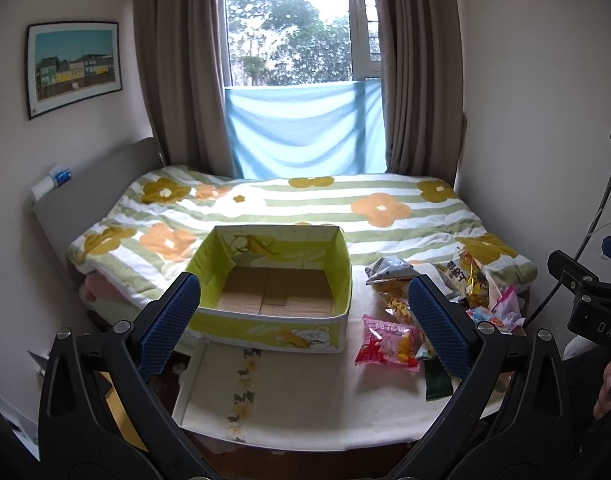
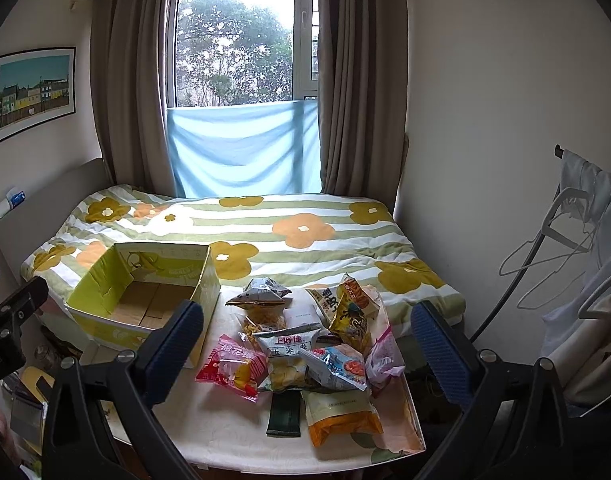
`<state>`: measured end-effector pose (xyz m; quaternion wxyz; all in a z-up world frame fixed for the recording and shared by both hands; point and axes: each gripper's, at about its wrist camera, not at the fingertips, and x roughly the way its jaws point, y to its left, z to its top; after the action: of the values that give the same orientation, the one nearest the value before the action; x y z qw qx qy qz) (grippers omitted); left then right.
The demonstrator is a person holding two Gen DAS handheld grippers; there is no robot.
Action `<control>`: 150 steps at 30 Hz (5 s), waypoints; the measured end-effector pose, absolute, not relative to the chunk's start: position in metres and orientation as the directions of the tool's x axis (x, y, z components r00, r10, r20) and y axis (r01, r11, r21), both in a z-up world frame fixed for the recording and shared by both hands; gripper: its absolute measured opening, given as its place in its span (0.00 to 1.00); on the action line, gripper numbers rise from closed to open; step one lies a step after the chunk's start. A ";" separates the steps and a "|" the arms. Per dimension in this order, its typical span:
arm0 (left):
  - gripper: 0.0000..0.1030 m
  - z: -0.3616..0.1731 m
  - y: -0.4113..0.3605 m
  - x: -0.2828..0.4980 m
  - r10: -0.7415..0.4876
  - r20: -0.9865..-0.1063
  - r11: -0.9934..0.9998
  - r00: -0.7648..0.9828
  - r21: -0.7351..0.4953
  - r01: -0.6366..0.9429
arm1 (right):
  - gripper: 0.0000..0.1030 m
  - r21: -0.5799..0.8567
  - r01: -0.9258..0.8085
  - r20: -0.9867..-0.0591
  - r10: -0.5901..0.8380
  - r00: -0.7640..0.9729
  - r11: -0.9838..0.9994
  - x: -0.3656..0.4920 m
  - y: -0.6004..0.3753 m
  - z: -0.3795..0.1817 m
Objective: Organize snacks
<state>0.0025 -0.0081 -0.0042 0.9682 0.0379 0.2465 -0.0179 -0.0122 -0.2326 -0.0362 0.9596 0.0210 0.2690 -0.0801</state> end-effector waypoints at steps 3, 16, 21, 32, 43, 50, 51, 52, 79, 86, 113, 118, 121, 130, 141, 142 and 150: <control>1.00 -0.005 -0.008 0.003 -0.012 -0.483 0.997 0.875 0.064 0.049 | 1.00 -0.002 0.165 -0.521 -0.142 0.842 0.986 -0.012 -0.233 -0.036; 1.00 -0.008 -0.007 0.007 -0.025 -0.495 0.997 0.868 0.046 0.055 | 1.00 -0.001 0.166 -0.524 -0.142 0.840 0.986 -0.011 -0.232 -0.038; 1.00 -0.009 -0.005 0.006 -0.032 -0.498 0.998 0.867 0.038 0.059 | 1.00 -0.001 0.166 -0.524 -0.142 0.840 0.986 -0.011 -0.232 -0.038; 1.00 -0.010 -0.004 0.003 -0.039 -0.496 0.998 0.867 0.031 0.063 | 1.00 -0.001 0.164 -0.523 -0.140 0.841 0.986 -0.011 -0.231 -0.038; 1.00 -0.010 -0.004 0.000 -0.040 -0.497 0.998 0.867 0.031 0.063 | 1.00 -0.003 0.161 -0.522 -0.139 0.842 0.987 -0.012 -0.222 -0.039; 1.00 -0.007 0.000 -0.004 -0.048 -0.496 0.998 0.867 0.019 0.066 | 1.00 -0.004 0.159 -0.521 -0.138 0.842 0.987 -0.014 -0.218 -0.039; 1.00 -0.007 0.000 -0.004 -0.048 -0.495 0.998 0.867 0.019 0.066 | 1.00 -0.003 0.159 -0.521 -0.138 0.842 0.987 -0.014 -0.219 -0.039; 1.00 -0.007 0.001 -0.004 -0.048 -0.496 0.998 0.867 0.018 0.066 | 1.00 -0.003 0.160 -0.521 -0.138 0.842 0.987 -0.014 -0.218 -0.039; 1.00 -0.089 -0.048 0.066 -0.266 -0.695 0.945 0.668 -0.051 0.323 | 1.00 0.086 0.283 -0.676 -0.153 0.721 0.955 -0.008 -0.281 -0.106; 0.99 -0.149 -0.114 0.109 -0.315 -0.778 0.910 0.544 -0.085 0.406 | 1.00 0.065 0.215 -0.728 -0.101 0.678 0.974 0.026 -0.312 -0.154; 0.79 -0.296 -0.236 0.202 -0.255 -0.915 0.875 0.313 -0.080 0.478 | 1.00 -0.170 -0.263 -0.833 0.004 0.554 0.949 0.113 -0.324 -0.275; 0.70 -0.297 -0.241 0.202 -0.254 -0.912 0.873 0.321 -0.073 0.483 | 0.98 -0.180 -0.294 -0.838 0.010 0.546 0.939 0.124 -0.322 -0.283; 0.59 -0.295 -0.243 0.200 -0.260 -0.908 0.867 0.328 -0.070 0.494 | 0.92 -0.191 -0.308 -0.841 0.007 0.540 0.932 0.128 -0.319 -0.287; 0.41 -0.292 -0.249 0.191 -0.246 -0.903 0.861 0.353 -0.036 0.508 | 0.70 -0.248 -0.355 -0.829 -0.008 0.559 0.902 0.132 -0.312 -0.290; 0.41 -0.270 -0.236 0.170 -0.255 -0.875 0.872 0.411 -0.025 0.488 | 0.46 -0.210 -0.337 -0.811 0.030 0.585 0.918 0.119 -0.314 -0.274; 0.41 -0.266 -0.234 0.168 -0.255 -0.872 0.874 0.417 -0.023 0.486 | 0.46 -0.198 -0.337 -0.810 0.040 0.585 0.920 0.118 -0.315 -0.272; 0.41 -0.213 -0.205 0.157 -0.271 -0.824 0.892 0.497 -0.021 0.451 | 0.46 -0.089 -0.309 -0.777 0.129 0.617 0.947 0.114 -0.321 -0.230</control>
<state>0.1571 -0.2048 -0.2133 0.8595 0.0991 0.4552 -0.2101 0.1140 -0.3212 -0.2296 0.8926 -0.1074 0.4202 0.1226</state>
